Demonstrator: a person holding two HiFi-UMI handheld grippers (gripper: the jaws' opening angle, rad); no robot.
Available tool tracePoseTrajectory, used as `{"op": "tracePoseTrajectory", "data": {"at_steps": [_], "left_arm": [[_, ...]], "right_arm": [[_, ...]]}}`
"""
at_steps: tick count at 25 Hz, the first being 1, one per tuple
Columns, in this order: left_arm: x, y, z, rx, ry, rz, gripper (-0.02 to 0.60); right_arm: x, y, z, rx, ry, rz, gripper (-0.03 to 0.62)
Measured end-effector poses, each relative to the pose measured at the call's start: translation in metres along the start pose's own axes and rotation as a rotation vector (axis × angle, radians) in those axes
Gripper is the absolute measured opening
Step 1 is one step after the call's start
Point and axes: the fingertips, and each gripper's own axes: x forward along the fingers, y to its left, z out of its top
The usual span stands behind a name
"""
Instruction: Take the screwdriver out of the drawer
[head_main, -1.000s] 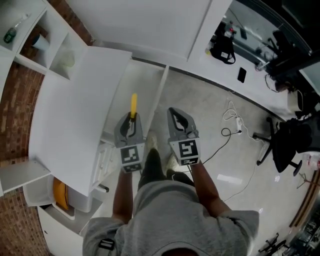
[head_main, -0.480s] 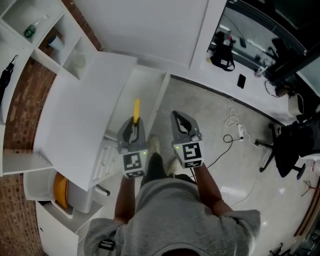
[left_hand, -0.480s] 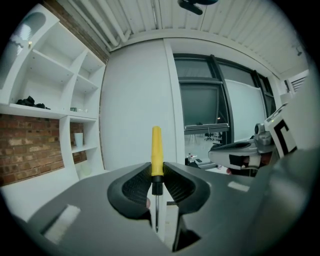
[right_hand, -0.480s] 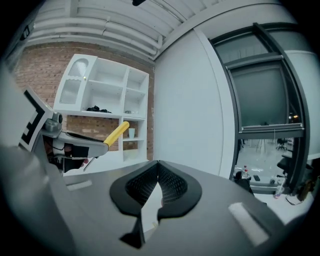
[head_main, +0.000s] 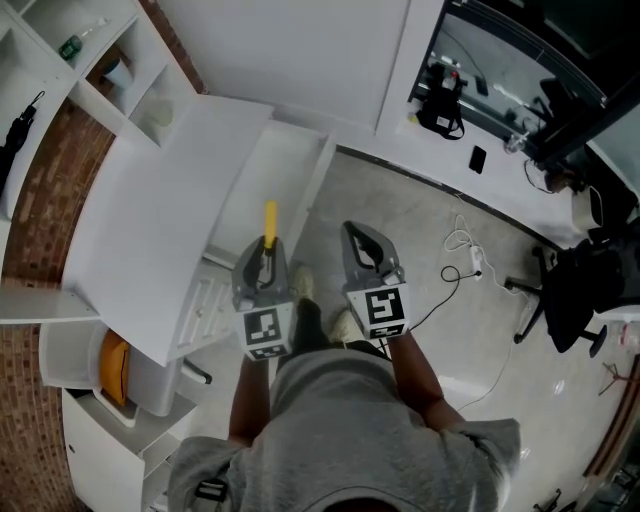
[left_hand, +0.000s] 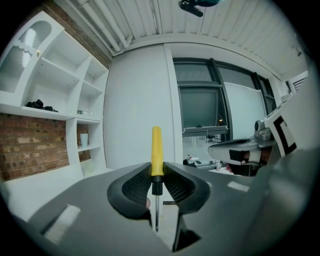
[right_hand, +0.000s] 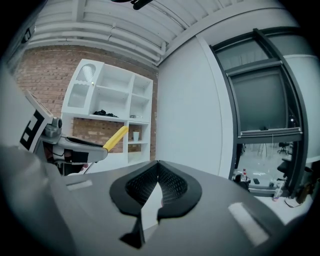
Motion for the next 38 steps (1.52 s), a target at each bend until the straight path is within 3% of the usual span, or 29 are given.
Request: {"op": "tracePoseTrajectory", "data": {"at_steps": [10, 38], "left_arm": [[-0.027, -0.002, 0.003, 0.004, -0.012, 0.004, 0.086], [-0.037, -0.013, 0.007, 0.026, -0.023, -0.029, 0.086]], "right_arm": [[-0.022, 0.013, -0.006, 0.005, -0.010, -0.006, 0.003], [-0.042, 0.018, -0.003, 0.006, -0.020, -0.027, 0.003]]}}
